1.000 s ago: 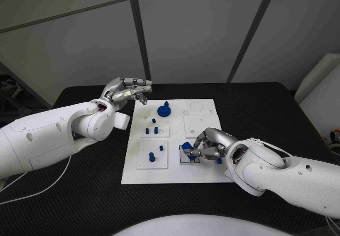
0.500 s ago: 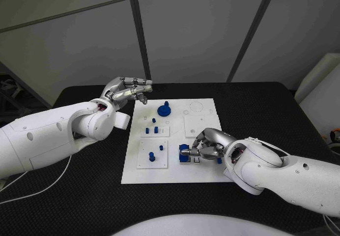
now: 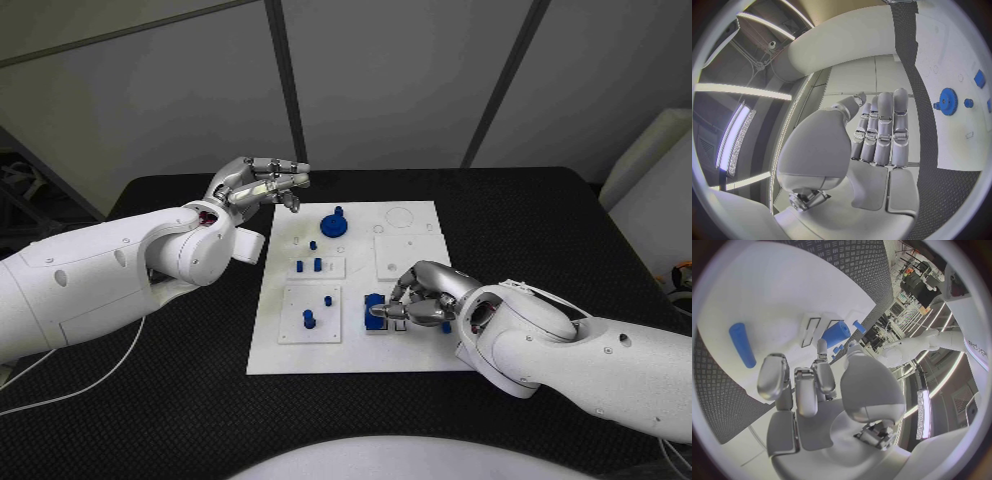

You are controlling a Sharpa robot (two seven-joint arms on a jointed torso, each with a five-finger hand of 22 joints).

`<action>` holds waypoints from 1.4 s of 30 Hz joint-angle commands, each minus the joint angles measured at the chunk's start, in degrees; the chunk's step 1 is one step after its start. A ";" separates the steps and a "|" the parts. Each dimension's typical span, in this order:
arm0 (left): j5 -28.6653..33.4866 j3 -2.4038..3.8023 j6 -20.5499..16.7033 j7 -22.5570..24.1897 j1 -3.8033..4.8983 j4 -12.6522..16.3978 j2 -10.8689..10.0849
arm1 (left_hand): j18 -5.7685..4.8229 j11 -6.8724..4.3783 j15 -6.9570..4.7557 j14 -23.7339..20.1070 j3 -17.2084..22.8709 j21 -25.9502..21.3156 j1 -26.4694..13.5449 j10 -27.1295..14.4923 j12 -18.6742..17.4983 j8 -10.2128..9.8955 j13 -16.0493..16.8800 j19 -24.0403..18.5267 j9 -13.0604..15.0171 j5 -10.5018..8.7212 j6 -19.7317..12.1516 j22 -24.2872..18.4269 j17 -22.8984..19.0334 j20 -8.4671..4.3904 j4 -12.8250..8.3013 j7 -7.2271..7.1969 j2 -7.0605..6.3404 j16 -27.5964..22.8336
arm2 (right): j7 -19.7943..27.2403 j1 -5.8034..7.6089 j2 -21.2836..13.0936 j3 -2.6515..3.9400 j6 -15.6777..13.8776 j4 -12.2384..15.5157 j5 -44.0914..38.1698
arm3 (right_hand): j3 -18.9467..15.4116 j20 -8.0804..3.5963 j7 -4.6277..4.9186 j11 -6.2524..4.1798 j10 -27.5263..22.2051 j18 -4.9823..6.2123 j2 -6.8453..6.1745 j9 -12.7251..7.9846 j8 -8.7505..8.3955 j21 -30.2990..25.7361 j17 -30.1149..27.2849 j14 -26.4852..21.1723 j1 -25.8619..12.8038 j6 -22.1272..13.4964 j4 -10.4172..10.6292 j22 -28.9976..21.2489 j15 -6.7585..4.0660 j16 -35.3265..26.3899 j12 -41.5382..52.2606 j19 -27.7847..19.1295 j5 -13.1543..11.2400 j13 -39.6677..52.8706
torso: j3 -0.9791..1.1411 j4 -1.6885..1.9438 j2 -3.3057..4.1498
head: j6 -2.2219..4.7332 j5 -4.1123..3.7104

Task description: Assemble the parts on the task board

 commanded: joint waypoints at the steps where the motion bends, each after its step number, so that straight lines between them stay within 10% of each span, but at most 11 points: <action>1: 0.03 0.04 0.61 0.23 0.07 0.05 0.02 | -1.01 -0.11 0.09 -0.33 -0.40 -0.23 -0.25 -0.41 0.19 0.25 0.07 -0.42 -0.02 -0.04 -0.11 -0.08 -0.05 0.07 -0.05 0.35 0.51 -0.08 | 1.41 0.08 -0.04 0.02 0.95 0.20 -0.77 | 0.72 -0.24 -0.52 -0.21 0.68 -0.47 0.40 0.25 0.19 0.10 11.60 5.22 4.12 0.25 -1.46 0.16 -0.46 0.01 0.41 0.04 1.34 1.15 | 0.00 -0.02 0.02 | -0.01 -0.02; 29: 0.03 0.04 0.54 0.21 0.07 0.05 -0.21 | -0.98 -0.12 0.08 -0.36 -0.47 -0.37 -0.32 -0.57 0.38 0.28 0.08 -0.41 -0.02 -0.02 -0.17 -0.15 -0.12 0.09 0.01 0.34 0.61 -0.04 | 0.57 0.07 -1.20 0.02 -1.15 0.66 -4.59 | 1.79 -0.64 -1.10 -0.76 1.41 -0.55 1.29 0.98 0.61 0.27 11.92 5.29 13.98 1.11 -5.97 0.63 -0.90 0.11 0.91 0.29 -2.20 2.20 | 0.03 0.01 0.00 | -0.21 -0.02; 42: 0.03 0.04 0.56 0.24 0.05 -0.02 -0.20 | -0.98 -0.12 0.08 -0.36 -0.47 -0.37 -0.32 -0.57 0.38 0.28 0.08 -0.41 -0.02 -0.02 -0.17 -0.15 -0.12 0.09 0.01 0.34 0.61 -0.04 | 6.74 0.06 -1.96 0.02 -4.12 2.24 -2.57 | 0.93 -0.67 -1.01 -0.67 2.22 -0.70 1.08 1.10 0.71 0.70 12.55 5.42 11.76 1.41 -4.29 1.29 -0.85 0.38 2.02 0.70 -2.69 3.29 | 0.05 0.02 0.02 | -0.19 0.04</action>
